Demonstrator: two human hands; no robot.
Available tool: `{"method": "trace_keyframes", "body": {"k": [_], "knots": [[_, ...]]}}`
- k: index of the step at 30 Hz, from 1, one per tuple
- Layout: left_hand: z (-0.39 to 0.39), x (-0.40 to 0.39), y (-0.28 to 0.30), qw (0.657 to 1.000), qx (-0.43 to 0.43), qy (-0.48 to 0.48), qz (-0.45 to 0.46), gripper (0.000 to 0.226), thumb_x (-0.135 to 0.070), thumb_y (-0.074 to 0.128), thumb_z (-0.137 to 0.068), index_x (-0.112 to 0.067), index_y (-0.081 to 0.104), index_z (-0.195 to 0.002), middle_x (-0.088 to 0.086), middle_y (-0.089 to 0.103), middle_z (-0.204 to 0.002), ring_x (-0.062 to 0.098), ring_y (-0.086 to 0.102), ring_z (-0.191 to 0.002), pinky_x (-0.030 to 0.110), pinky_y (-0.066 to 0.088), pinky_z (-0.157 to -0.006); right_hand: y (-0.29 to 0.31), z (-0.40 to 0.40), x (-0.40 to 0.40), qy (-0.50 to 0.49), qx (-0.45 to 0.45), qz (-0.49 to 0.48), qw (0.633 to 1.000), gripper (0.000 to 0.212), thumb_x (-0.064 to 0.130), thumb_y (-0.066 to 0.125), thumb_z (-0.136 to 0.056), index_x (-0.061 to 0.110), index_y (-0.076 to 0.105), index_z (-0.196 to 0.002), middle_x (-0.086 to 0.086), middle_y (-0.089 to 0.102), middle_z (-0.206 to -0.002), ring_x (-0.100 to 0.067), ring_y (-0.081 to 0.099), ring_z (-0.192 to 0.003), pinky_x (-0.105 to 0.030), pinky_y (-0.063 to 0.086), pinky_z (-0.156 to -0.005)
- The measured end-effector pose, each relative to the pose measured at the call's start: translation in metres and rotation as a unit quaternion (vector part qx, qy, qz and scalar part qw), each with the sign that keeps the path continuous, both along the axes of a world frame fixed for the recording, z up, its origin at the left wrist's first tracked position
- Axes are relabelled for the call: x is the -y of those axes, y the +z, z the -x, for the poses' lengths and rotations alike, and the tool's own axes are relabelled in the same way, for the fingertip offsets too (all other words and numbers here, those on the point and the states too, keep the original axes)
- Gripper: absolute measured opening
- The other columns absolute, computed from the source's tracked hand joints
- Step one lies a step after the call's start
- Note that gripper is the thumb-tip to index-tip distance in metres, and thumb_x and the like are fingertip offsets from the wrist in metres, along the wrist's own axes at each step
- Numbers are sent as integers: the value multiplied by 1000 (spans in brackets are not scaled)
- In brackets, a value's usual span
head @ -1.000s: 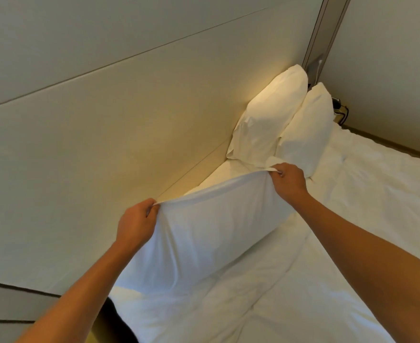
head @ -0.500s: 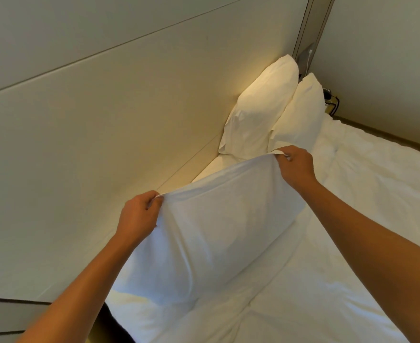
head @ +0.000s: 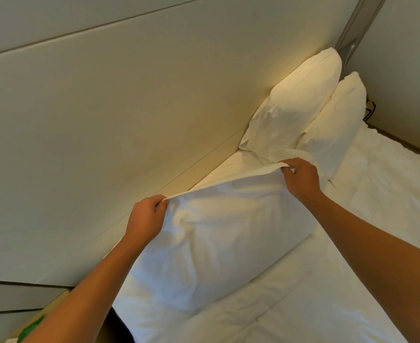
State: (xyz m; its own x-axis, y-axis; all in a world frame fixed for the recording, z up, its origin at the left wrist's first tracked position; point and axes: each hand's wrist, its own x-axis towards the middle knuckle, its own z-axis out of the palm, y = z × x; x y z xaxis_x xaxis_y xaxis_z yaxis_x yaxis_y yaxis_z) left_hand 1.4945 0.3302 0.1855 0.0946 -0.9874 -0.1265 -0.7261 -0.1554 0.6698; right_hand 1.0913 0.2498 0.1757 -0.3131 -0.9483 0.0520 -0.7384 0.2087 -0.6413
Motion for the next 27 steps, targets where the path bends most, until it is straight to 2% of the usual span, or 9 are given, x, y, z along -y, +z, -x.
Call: {"method": "trace_keyframes", "body": {"k": [4,7,12,17,19,21,22,24,27], "knots": [[-3,26,2,999,-19,22,34,40,-27,50,-103,-26,48,-63,-4,49,-56,28,60,-61,35,45,-56,14,-14,44,-9,-30,37,999,30,31,58,-103,7,73,-111,-14,75,-111,-35,70,-104,-39,52,-95],[-8,44,9,998,-25,28,56,39,-25,50,-102,-19,45,-64,-1,45,-56,35,61,-64,34,39,-55,24,-27,67,-10,-49,57,997,33,31,55,-105,5,73,-111,-16,74,-111,-34,70,-103,-34,50,-92],[-26,67,30,992,-10,45,120,40,-27,48,-103,-13,44,-66,7,50,-57,33,55,-61,44,45,-57,50,-56,113,-11,-41,89,995,36,31,52,-106,4,73,-112,-15,74,-113,-33,70,-105,-29,47,-92],[-46,84,32,983,-11,93,157,36,-22,46,-103,-18,47,-67,-2,41,-57,16,38,-54,34,32,-53,56,-92,157,18,9,101,995,38,37,52,-106,13,67,-131,-7,61,-145,-28,57,-132,-36,44,-115],[-49,85,20,984,3,106,142,27,-17,47,-103,-9,62,-82,5,58,-71,23,53,-68,37,40,-64,40,-110,161,80,-35,73,994,38,37,52,-107,19,63,-138,-8,37,-164,-30,35,-151,-42,31,-124],[-43,78,0,988,31,92,123,22,-14,54,-101,-7,68,-117,16,67,-116,34,60,-111,42,45,-94,6,-128,147,132,-146,38,980,51,46,50,-105,27,46,-153,-9,16,-172,-30,20,-157,-43,24,-128],[-37,71,-11,991,45,66,106,35,-16,58,-100,-7,60,-134,19,57,-138,36,51,-131,43,40,-109,-14,-137,134,149,-175,23,973,58,50,49,-105,30,36,-158,-8,12,-173,-30,20,-158,-43,24,-127],[-24,53,-34,994,81,-6,75,57,-29,63,-99,-14,45,-151,16,33,-163,34,28,-151,46,27,-124,-54,-154,96,165,-135,-21,977,63,49,50,-104,29,31,-161,-6,11,-173,-29,22,-156,-41,24,-125],[-12,35,-67,970,205,-117,53,64,-42,59,-99,-21,39,-156,12,15,-170,34,9,-158,50,12,-128,-100,-170,47,198,-84,-83,973,62,46,53,-103,26,34,-159,-7,17,-172,-29,26,-155,-39,30,-121]]}}
